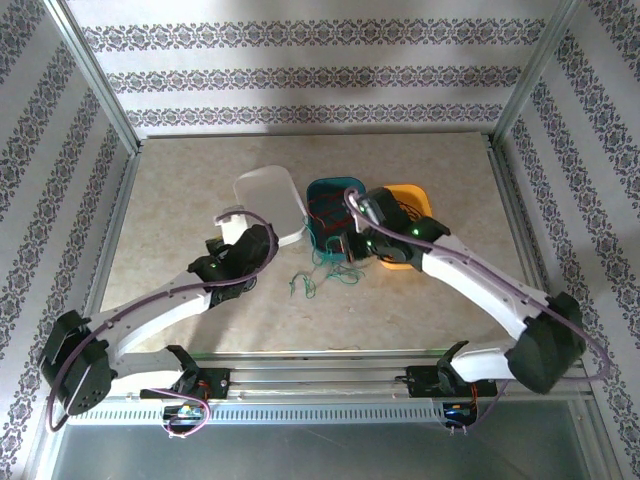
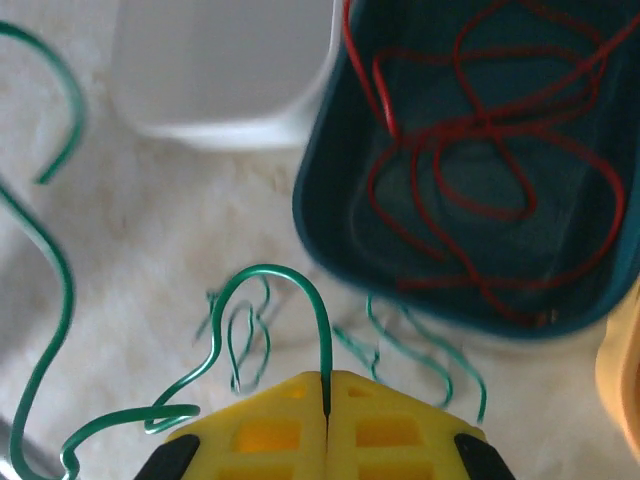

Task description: Untangle the cables

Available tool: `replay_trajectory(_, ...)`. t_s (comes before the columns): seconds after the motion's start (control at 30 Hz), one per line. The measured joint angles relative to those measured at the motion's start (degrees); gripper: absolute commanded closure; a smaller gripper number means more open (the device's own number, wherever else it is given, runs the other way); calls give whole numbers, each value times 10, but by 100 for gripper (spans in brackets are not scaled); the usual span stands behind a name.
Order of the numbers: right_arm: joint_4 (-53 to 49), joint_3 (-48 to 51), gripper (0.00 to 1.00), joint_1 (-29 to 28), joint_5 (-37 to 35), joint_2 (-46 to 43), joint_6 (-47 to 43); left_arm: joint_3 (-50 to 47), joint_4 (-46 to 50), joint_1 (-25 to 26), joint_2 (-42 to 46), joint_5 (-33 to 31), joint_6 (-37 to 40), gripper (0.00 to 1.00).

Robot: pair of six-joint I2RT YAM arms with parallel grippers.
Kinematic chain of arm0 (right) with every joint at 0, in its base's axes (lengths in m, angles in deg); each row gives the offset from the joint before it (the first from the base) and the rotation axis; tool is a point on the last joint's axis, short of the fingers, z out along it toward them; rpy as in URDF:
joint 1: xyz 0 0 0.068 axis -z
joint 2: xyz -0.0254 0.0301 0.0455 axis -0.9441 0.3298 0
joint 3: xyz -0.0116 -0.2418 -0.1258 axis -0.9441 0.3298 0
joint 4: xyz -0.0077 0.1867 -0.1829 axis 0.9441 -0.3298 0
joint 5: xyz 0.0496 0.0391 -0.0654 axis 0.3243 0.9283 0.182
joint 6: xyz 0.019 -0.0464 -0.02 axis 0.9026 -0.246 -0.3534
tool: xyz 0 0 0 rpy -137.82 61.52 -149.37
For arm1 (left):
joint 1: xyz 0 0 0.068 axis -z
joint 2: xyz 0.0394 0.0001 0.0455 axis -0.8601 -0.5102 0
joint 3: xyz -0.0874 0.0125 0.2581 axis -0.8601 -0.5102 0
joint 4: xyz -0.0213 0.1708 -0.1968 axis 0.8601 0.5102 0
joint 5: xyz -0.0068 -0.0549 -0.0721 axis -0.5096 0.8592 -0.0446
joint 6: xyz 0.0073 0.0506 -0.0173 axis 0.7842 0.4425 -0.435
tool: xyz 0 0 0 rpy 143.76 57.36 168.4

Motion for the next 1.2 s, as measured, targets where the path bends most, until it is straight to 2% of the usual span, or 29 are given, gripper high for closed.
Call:
replay_trajectory(0.17,37,-148,100,-1,-17,168,30,0,94,0,21,-70,-87,1)
replay_trajectory(0.33,54,-315,100,-2,-18,343,62,-10,119,-1,26,-74,-112,0)
replay_trajectory(0.37,56,-342,88,-2,-16,369,69,-16,117,-2,28,-67,-110,0)
replay_trajectory(0.4,59,-365,71,-2,-10,393,77,-22,113,-3,30,-59,-103,0)
replay_trajectory(0.47,64,-382,60,-2,2,415,85,-33,92,-4,30,-34,-75,0)
replay_trajectory(0.57,73,-370,55,-4,13,408,84,-40,55,-4,29,14,-20,0)
replay_trajectory(0.7,97,-261,54,-13,16,322,60,-40,12,-4,17,69,52,1)
replay_trajectory(0.8,100,-155,54,-25,33,225,23,-35,9,-4,-1,81,75,1)
replay_trajectory(0.93,77,-60,55,-49,68,142,-22,-16,13,-7,-27,82,70,1)
replay_trajectory(1.07,39,-4,57,-98,76,144,-67,-4,13,-11,-60,85,50,1)
replay_trajectory(1.2,16,-1,58,-123,74,185,-96,-4,20,-15,-83,94,27,1)
